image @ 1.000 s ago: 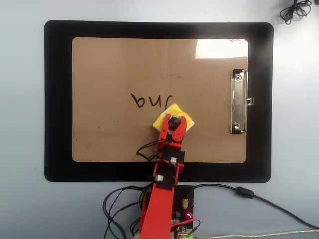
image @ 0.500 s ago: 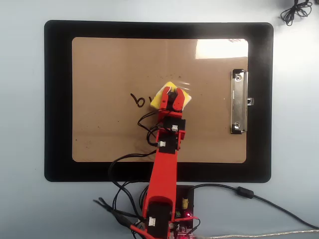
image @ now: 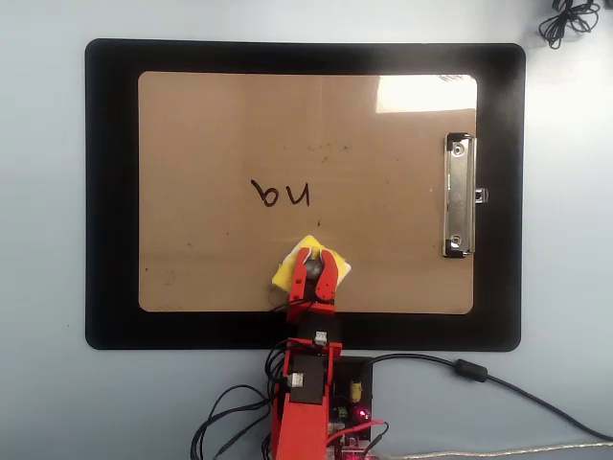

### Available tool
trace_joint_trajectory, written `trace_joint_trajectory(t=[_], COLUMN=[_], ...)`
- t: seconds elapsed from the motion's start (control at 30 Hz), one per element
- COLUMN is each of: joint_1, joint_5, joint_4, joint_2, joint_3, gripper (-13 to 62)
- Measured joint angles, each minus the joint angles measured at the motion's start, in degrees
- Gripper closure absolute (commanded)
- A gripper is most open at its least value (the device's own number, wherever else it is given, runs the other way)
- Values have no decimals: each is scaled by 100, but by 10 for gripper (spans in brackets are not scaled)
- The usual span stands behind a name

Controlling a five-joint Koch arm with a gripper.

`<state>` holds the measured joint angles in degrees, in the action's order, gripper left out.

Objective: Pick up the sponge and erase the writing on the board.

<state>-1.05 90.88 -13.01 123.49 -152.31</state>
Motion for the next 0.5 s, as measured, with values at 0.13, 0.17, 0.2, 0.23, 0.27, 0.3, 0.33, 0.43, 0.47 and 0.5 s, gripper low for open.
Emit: trace_joint_trajectory(t=[0.13,0.17,0.2,0.23,0.27,0.3,0.33,0.43,0.47,0.5], joint_1=[62,79,88,105,105,105,105,88,97,123], joint_5=[18,44,79,114,123,123,123,123,123,123], joint_4=[202,343,554,984,1169,1283,1336,1336,1336,1292], joint_2=[-1775,-2250,-2751,-3313,-3507,-3577,-3516,-2637,-2215,-1767], joint_3=[1494,1863,2206,2514,2619,2602,2549,1441,1002,659], gripper=[574,574,574,574,574,574,574,574,574,574])
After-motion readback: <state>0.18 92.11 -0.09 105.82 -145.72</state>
